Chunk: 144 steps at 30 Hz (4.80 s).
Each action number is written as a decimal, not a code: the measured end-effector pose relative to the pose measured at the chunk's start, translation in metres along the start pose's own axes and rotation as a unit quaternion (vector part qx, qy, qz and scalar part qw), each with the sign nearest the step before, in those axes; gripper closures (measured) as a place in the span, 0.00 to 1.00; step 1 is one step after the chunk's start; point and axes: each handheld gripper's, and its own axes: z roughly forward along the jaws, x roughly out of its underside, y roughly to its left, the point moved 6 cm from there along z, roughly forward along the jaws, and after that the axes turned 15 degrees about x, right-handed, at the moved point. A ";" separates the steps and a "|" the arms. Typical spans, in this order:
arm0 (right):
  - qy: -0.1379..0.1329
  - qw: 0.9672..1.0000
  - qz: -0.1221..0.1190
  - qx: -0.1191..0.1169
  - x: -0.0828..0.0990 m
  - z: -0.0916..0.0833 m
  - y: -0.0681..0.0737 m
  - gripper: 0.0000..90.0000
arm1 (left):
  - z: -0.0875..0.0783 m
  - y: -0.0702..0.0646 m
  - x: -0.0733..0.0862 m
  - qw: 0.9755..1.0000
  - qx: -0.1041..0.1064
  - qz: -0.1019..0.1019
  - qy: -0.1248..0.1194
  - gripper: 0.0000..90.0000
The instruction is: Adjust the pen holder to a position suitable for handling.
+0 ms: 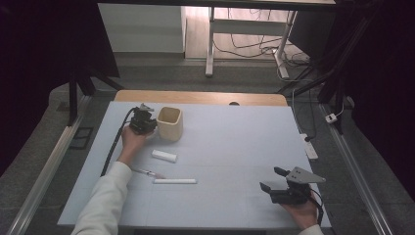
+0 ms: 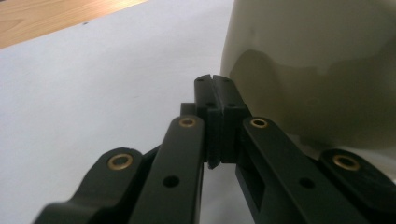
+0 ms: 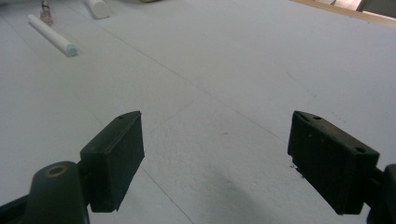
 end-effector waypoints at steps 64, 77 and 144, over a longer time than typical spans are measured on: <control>-0.003 1.000 0.003 0.001 -0.001 -0.001 -0.001 0.21 | 0.041 -0.096 -0.015 0.993 0.087 0.078 0.032 0.99; -0.004 1.000 0.001 0.002 -0.001 -0.001 -0.001 0.21 | 0.040 -0.101 -0.015 0.992 0.087 0.082 0.037 0.99; -0.005 1.000 0.012 -0.005 0.000 -0.003 -0.004 0.21 | -0.101 -0.120 0.059 0.985 0.107 0.127 0.051 0.38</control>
